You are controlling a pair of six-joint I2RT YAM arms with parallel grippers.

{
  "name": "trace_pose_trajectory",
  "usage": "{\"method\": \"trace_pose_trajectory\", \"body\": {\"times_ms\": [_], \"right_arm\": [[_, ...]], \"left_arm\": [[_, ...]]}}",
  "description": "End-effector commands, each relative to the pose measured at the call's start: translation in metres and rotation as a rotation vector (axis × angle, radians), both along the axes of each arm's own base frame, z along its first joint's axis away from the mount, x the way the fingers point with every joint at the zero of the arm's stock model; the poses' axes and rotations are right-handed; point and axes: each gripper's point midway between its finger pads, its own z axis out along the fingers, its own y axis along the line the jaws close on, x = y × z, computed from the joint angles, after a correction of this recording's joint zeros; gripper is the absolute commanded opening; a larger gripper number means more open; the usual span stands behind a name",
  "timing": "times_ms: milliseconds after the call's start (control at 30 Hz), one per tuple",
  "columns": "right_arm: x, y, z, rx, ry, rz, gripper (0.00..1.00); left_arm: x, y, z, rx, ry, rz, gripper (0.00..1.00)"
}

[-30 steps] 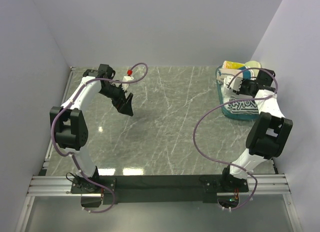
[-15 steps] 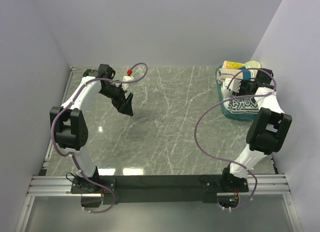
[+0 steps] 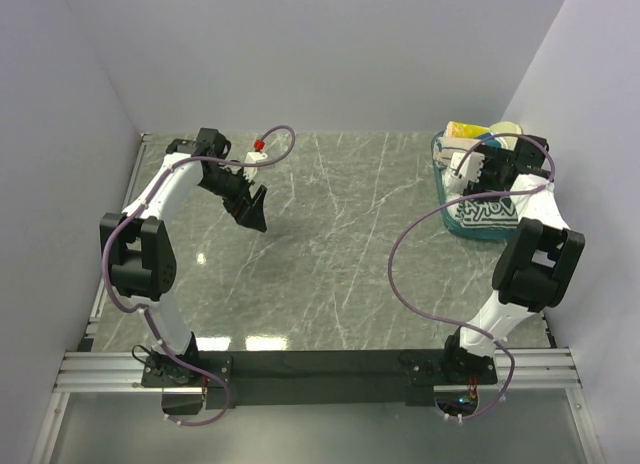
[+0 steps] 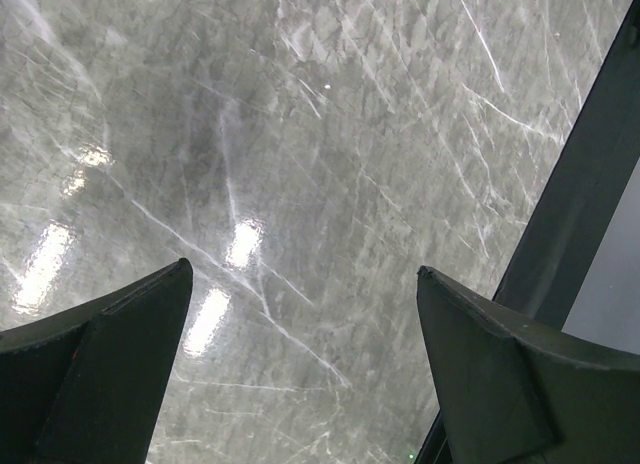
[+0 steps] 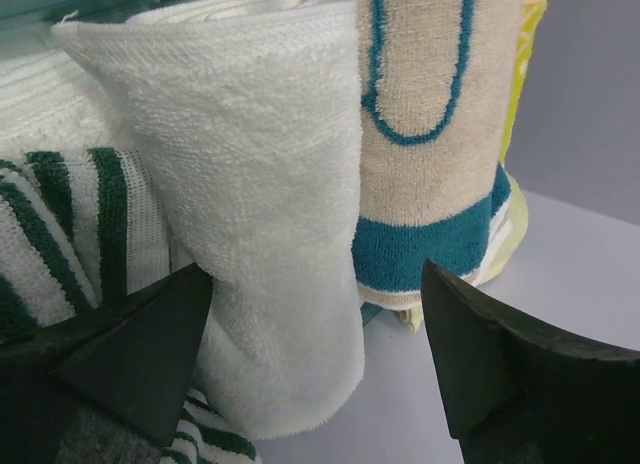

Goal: Roll the towels
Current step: Place the rolled towel into the container

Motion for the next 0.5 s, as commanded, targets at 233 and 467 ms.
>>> {"method": "trace_pose_trajectory", "body": {"times_ms": [233,467], "right_arm": [[-0.016,0.028,0.077,0.113,-0.131,0.024,0.95],[-0.038,0.07,0.11,0.31,-0.133,-0.008,0.96]], "left_arm": [[0.0,-0.002,0.006,-0.007,-0.038,0.002,0.99],[0.009,-0.003,0.025,-0.065,-0.089,0.04,0.99]]}}
